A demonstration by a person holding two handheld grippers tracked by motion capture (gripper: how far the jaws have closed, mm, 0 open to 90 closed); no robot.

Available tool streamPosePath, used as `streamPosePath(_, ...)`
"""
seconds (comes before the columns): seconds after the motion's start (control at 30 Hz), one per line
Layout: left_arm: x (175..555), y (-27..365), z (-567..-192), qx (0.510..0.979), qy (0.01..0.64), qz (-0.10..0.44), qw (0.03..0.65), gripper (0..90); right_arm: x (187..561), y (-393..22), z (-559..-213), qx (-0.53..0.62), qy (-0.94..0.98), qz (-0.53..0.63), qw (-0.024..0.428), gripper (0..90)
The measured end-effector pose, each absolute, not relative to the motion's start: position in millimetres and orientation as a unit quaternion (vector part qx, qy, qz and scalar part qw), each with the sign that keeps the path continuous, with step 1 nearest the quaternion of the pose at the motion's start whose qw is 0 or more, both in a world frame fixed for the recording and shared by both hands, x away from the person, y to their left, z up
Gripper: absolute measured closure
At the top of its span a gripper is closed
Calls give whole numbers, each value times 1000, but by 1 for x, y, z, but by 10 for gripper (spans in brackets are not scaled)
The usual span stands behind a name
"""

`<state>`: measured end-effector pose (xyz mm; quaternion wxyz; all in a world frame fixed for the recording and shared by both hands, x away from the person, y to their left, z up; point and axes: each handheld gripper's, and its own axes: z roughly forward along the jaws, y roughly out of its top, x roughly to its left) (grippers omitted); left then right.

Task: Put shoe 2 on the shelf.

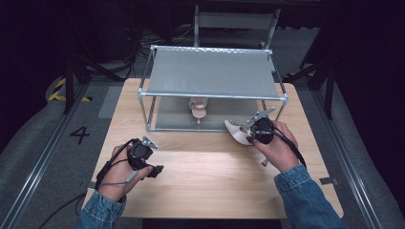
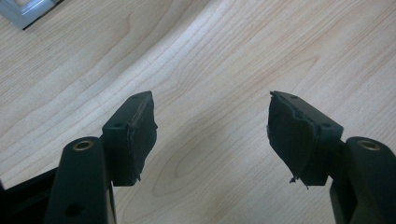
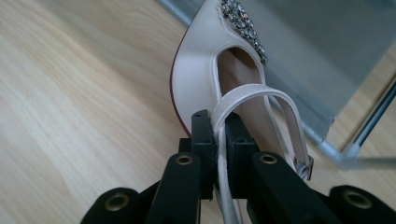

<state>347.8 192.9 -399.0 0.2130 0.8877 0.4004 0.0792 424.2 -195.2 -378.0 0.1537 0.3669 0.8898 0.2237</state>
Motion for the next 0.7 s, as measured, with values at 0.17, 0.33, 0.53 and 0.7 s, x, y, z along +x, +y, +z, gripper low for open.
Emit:
streamPosePath(0.17, 348, 196, -398, 887, 403, 79, 212, 329, 436, -182, -375, 363, 888, 227, 166, 856)
streamPosePath(0.33, 348, 197, -398, 886, 403, 77, 214, 329, 450, -175, -378, 368, 883, 232, 175, 856)
streamPosePath(0.53, 347, 198, -398, 885, 408, 80, 210, 307, 465, -170, -384, 373, 877, 238, 186, 856)
streamPosePath(0.7, 348, 199, -398, 885, 407, 80, 210, 306, 473, -165, -388, 378, 874, 238, 190, 855)
